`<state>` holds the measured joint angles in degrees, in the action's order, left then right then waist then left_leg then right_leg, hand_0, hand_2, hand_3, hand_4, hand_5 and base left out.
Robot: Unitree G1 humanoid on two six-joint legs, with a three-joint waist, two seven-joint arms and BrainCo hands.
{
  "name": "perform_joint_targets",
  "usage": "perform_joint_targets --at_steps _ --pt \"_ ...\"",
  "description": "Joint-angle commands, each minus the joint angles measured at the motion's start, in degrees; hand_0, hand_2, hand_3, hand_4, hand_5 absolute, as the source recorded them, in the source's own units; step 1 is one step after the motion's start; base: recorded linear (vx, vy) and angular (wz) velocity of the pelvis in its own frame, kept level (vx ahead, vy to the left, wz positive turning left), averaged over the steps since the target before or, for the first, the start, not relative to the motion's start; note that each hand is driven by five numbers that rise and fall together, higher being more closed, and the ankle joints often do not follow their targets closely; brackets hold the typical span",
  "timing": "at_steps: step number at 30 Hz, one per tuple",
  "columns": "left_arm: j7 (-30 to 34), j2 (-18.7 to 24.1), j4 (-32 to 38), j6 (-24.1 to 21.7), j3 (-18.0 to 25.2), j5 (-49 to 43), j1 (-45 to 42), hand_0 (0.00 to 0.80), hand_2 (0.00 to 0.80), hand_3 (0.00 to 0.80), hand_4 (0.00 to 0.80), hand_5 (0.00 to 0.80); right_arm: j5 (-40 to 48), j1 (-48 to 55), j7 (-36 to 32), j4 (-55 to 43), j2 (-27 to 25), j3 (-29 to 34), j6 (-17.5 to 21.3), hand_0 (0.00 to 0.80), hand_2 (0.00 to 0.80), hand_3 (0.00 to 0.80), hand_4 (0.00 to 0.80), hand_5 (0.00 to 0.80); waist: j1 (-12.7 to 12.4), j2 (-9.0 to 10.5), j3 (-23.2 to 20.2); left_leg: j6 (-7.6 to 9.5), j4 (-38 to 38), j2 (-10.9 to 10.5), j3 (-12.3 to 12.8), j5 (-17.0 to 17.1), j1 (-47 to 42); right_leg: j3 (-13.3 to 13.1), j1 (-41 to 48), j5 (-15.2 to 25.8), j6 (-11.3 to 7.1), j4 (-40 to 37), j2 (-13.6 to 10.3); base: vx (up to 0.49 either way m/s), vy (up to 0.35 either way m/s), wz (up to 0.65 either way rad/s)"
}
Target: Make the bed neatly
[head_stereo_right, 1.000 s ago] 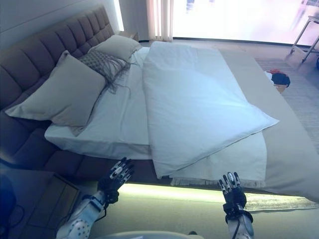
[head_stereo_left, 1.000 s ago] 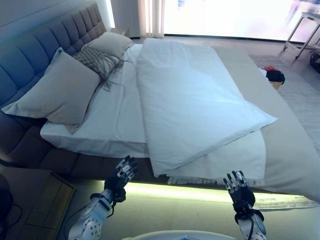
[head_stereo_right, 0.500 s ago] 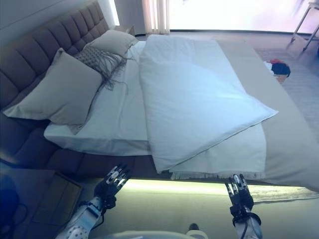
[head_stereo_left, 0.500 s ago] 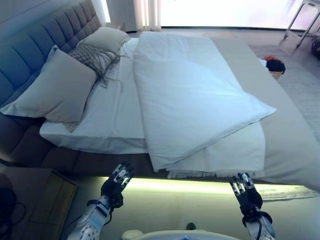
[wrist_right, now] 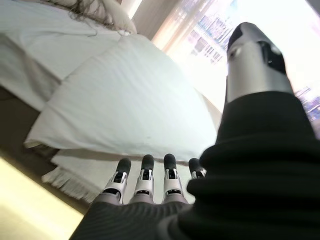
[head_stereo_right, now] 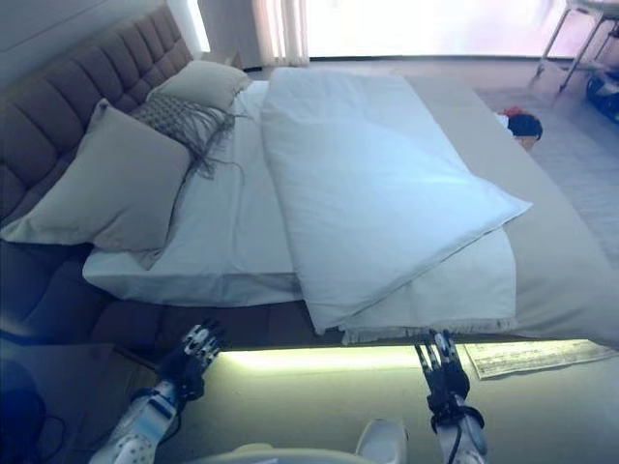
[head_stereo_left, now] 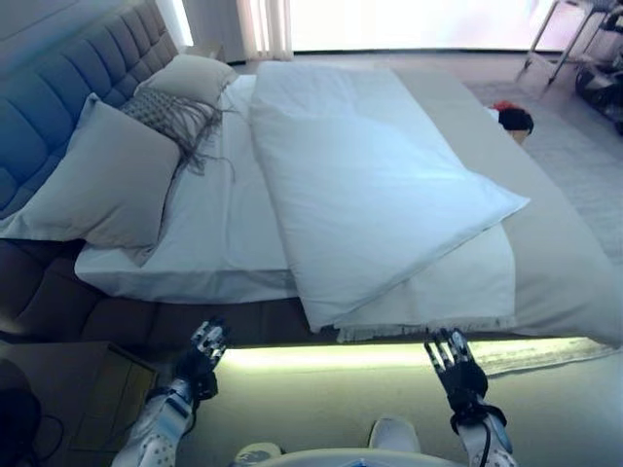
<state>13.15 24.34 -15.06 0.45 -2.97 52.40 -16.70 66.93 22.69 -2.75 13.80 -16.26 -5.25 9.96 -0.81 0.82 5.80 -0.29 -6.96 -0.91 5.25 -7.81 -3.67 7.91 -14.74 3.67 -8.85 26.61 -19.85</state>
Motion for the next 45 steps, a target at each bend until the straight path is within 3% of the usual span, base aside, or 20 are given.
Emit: perform_joint_targets --at_steps 1,3,4,7,10,11,13,15,16,19,22,26,30,37,41,42,43,45 --pt "2.36 2.47 6.62 0.98 1.19 -2.03 -0.34 0.0 0.0 0.0 0.0 0.0 0.87 -2.02 -3.64 -2.26 -0.07 2.9 2.78 0.0 0.0 0.0 0.0 0.0 -0.47 3.05 0.23 0.22 -7.13 -1.7 -5.13 -4.08 2.29 -3.01 5.84 14.35 -3.15 -22.51 -2.89 0.35 -0.52 0.31" --pt "2.51 2.51 7.37 1.97 1.29 -1.89 -1.04 0.0 0.0 0.0 0.0 0.0 1.22 -2.63 -3.8 -2.27 -0.52 3.44 1.37 0.0 0.0 0.0 0.0 0.0 -0.62 3.18 -0.21 -0.87 -8.32 0.44 -4.92 -5.57 2.29 -2.42 7.33 14.59 -4.15 -31.31 -2.79 0.324 -0.493 0.29" --pt "2.69 2.47 7.44 1.98 1.28 -1.88 -1.5 0.0 0.0 0.0 0.0 0.0 1.23 -2.8 -3.8 -2.41 -0.69 3.28 1.03 0.0 0.0 0.0 0.0 0.0 -0.77 3.23 -0.48 -1.01 -8.59 1.3 -4.63 -5.9 2.37 -2.86 6.82 14.42 -4.5 -31.61 -2.66 0.265 -0.452 0.21" --pt "3.02 2.42 6.97 1.38 1.22 -1.91 -2.44 0.0 0.0 0.0 0.0 0.0 0.76 -2.53 -4.31 -2.9 -1.16 2.57 -0.16 0.0 0.0 0.0 0.0 0.0 -0.29 3.51 -1.3 -1.28 -9.19 4.21 -5.13 -7.16 1.49 -5.85 6.42 14.43 -4.75 -31.51 -1.59 0.321 -0.549 0.11" --pt "2.47 2.79 8.14 1.39 2.6 -1.49 -4.11 0.0 0.0 0.0 0.0 0.0 -0.34 -1.3 -5.36 -3.69 -1.92 2.27 -2.64 0.0 0.0 0.0 0.0 0.0 0.74 3.54 -1.84 -2.51 -9.7 9.39 -6.1 -7.58 -0.27 -9.46 4.96 8.68 -5.08 -23.15 1.65 0.326 -0.612 0.25" --pt "2.11 2.83 7.57 1.85 2.86 -0.74 -4.66 0.0 0.0 0.0 0.0 0.0 -0.79 -0.92 -4.43 -3.47 -3.04 2.14 -3.84 0.0 0.0 0.0 0.0 0.0 0.85 3.29 -2.33 -3.54 -9.23 12.65 -6.25 -5.52 -0.98 -8.72 5.47 4.77 -4.73 -20.6 3.46 0.297 -0.576 0.24" --pt "2.09 2.7 7.38 2.83 2.69 3.31 -4.23 0.0 0.0 0.0 0.0 0.0 -1.72 -1.06 -4.67 -4.69 -4.26 2.81 -6.25 0.0 0.0 0.0 0.0 0.0 1.5 2.69 -2.69 -4.59 -11.01 15.86 -7.65 0.44 0.48 -9.55 5.79 0.69 -3.08 -17.67 6.79 0.241 -0.535 0.29" --pt "2.56 1.36 8.54 1.67 -0.22 1.88 -4.16 0.0 0.0 0.0 0.0 0.0 -2.53 -0.25 -4.37 -6.09 -5.08 2.17 -5.42 0.0 0.0 0.0 0.0 0.0 2.0 3.18 -3.12 -4.56 -14.31 19.24 -5.3 5.97 3.08 -6.74 7.4 -0.7 0.31 -18.19 8.86 0.185 -0.519 0.24" --pt "3.19 0.87 8.64 0.99 -2.02 2.34 -3.88 0.0 0.0 0.0 0.0 0.0 -2.37 -0.34 -3.58 -5.06 -5.22 2.12 -4.88 0.0 0.0 0.0 0.0 0.0 2.1 3.24 -3.21 -4.29 -15.54 19.83 -4.06 8.09 4.41 -5.4 8.36 -0.94 1.42 -18.83 9.64 0.141 -0.479 0.25" --pt "4.62 -0.48 7.54 0.12 -5.31 1.71 -2.48 0.0 0.0 0.0 0.0 0.0 -0.88 -1.26 -3.08 -3.02 -6.36 2.53 -2.9 0.0 0.0 0.0 0.0 0.0 2.24 3.52 -3.47 -3.27 -14.73 18.35 -1.18 10.05 6.21 -3.12 10.62 -2.06 3.33 -20.3 11.93 0.09 -0.349 0.55" --pt "4.35 -0.55 5.28 -0.49 -7.17 1.72 -0.17 0.0 0.0 0.0 0.0 0.0 0.98 -1.37 -2.14 -2.8 -6.16 2.36 -1.1 0.0 0.0 0.0 0.0 0.0 2.34 2.71 -3.93 -4.07 -9.39 15.7 -1.5 12.03 6.77 -1.91 11.53 -3.64 4.21 -20.67 14.26 0.078 -0.191 0.37" --pt "2.47 -1.52 5.32 -0.69 -7.47 1.9 2.39 0.0 0.0 0.0 0.0 0.0 2.04 -0.37 -1.7 -4.13 -5.3 1.01 0.39 0.0 0.0 0.0 0.0 0.0 0.64 1.24 -3.74 -6.36 3.04 12.28 -6.73 16.4 8.99 -1.15 13.0 -4.96 4.3 -22.03 16.06 0.09 -0.08 0.3" --pt "3.73 -2.03 3.85 -1.43 -8.7 0.78 3.57 0.0 0.0 0.0 0.0 0.0 4.25 0.15 -1.66 -4.41 -4.78 -0.23 2.81 0.0 0.0 0.0 0.0 0.0 -0.87 -0.48 -2.95 -7.65 9.92 11.27 -8.85 23.08 14.04 -1.22 15.54 -6.89 5.33 -22.66 17.89 0.175 -0.039 0.21" --pt "5.4 -2.01 3.96 -0.32 -7.61 -0.32 0.19 0.0 0.0 0.0 0.0 0.0 4.82 -0.08 -3.46 -2.67 -3.37 -2.68 4.78 0.0 0.0 0.0 0.0 0.0 -4.73 -2.82 -1.92 -7.28 11.96 6.4 -11.99 24.63 24.4 -2.12 19.9 -11.93 7.4 -20.38 20.2 0.374 -0.013 -0.12" --pt "5.32 -1.98 3.73 -0.29 -7.21 -1.02 -1.1 0.0 0.0 0.0 0.0 0.0 4.68 0.19 -3.38 -3.35 -3.36 -3.45 4.42 0.0 0.0 0.0 0.0 0.0 -6.23 -3.02 -1.47 -6.54 11.79 5.61 -12.13 24.26 22.85 -2.11 23.2 -14.87 6.4 -18.57 18.18 0.481 0.102 -0.07" --pt "5.33 -1.89 3.75 -0.15 -7.15 -0.97 -0.94 0.0 0.0 0.0 0.0 0.0 4.85 0.21 -3.18 -3.62 -3.5 -3.32 4.45 0.0 0.0 0.0 0.0 0.0 -6.32 -2.86 -1.19 -6.19 9.89 5.51 -11.56 23.55 22.29 -2.09 24.03 -15.27 5.77 -17.95 17.06 0.468 0.186 -0.53" --pt "5.36 -1.75 3.49 -0.44 -7.42 -0.83 -0.69 0.0 0.0 0.0 0.0 0.0 5.1 -0.03 -3.02 -3.59 -3.86 -3.7 4.75 0.0 0.0 0.0 0.0 0.0 -6.2 -2.45 -1.05 -5.41 7.62 5.25 -10.35 20.65 22.04 -2.04 24.51 -15.51 4.97 -16.98 15.45 0.513 0.234 -0.66" --pt "3.56 -1.45 3.35 -0.55 -7.76 -0.47 -0.28 0.0 0.0 0.0 0.0 0.0 4.58 -0.45 -2.94 -2.36 -3.44 -4.51 5.12 0.0 0.0 0.0 0.0 0.0 -6.56 -2.14 -1.57 -5.26 5.3 5.12 -9.94 19.62 21.63 -1.47 25.84 -16.81 2.98 -13.94 11.64 0.563 0.276 -0.96"
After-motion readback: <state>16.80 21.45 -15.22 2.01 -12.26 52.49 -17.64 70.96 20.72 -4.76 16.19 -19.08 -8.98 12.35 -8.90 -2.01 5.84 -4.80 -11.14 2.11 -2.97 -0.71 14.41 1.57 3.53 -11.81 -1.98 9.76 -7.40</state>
